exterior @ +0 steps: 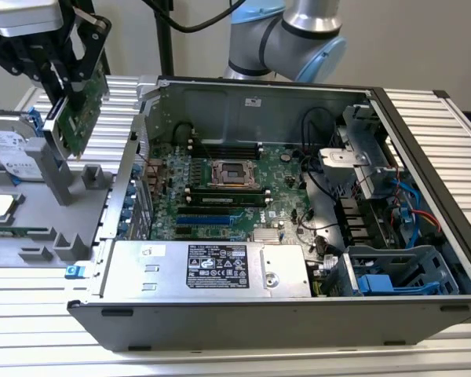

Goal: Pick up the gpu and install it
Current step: 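Pick up the gpu and move the gpu toward the slot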

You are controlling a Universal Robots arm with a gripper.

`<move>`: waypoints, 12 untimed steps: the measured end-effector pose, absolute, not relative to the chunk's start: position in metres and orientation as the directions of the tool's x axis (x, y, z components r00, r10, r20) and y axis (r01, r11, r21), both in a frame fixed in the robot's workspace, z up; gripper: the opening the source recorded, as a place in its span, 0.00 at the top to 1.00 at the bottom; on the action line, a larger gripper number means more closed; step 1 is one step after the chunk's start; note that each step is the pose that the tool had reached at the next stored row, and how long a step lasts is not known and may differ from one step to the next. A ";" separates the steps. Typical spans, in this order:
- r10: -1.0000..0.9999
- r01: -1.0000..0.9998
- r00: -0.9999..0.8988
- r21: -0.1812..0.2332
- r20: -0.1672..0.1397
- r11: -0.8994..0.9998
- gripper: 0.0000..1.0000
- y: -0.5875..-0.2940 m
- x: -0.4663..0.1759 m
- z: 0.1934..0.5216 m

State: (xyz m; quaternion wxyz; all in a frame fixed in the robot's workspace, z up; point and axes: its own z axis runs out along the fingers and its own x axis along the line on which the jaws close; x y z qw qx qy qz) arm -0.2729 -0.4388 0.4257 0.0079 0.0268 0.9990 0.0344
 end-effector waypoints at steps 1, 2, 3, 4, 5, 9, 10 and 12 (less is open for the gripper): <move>0.054 0.053 -0.998 0.069 -0.014 0.996 1.00 -0.439 -0.272 0.426; 0.054 0.053 -0.998 0.069 -0.014 0.996 1.00 -0.439 -0.270 0.426; 0.054 0.053 -0.998 0.069 -0.014 0.996 1.00 -0.439 -0.269 0.426; 0.054 0.053 -0.998 0.069 -0.014 0.996 1.00 -0.439 -0.268 0.426; 0.054 0.053 -0.998 0.069 -0.014 0.996 1.00 -0.439 -0.267 0.426; 0.054 0.053 -0.998 0.069 -0.014 0.996 1.00 -0.439 -0.261 0.426; 0.054 0.053 -0.998 0.069 -0.014 0.996 1.00 -0.439 -0.260 0.426; 0.054 0.053 -0.998 0.069 -0.014 0.996 1.00 -0.439 -0.258 0.426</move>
